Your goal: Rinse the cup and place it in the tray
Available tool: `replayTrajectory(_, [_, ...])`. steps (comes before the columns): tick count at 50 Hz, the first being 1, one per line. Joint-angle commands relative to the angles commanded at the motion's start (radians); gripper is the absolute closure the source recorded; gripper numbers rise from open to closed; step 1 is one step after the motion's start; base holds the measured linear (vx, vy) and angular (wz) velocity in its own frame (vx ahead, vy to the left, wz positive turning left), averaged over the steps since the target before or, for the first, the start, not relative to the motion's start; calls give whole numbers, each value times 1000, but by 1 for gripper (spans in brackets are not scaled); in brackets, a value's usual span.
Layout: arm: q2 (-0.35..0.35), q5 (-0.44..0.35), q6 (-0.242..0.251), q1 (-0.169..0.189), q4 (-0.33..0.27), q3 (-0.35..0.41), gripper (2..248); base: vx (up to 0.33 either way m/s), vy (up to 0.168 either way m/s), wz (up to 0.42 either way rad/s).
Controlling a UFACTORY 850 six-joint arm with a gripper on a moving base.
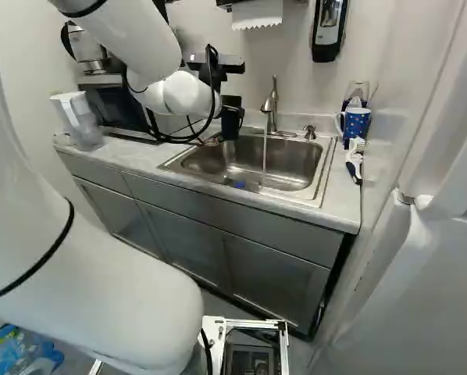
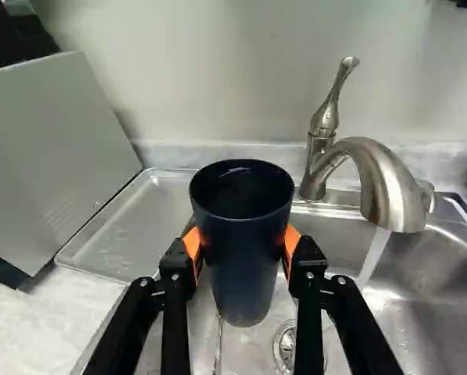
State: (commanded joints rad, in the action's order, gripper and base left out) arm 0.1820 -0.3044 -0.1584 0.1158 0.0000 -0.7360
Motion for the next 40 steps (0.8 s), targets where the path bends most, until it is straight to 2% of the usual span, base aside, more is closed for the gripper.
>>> replayTrajectory(40, [0, 0, -420, 0, 0, 0, 129, 0, 0, 0])
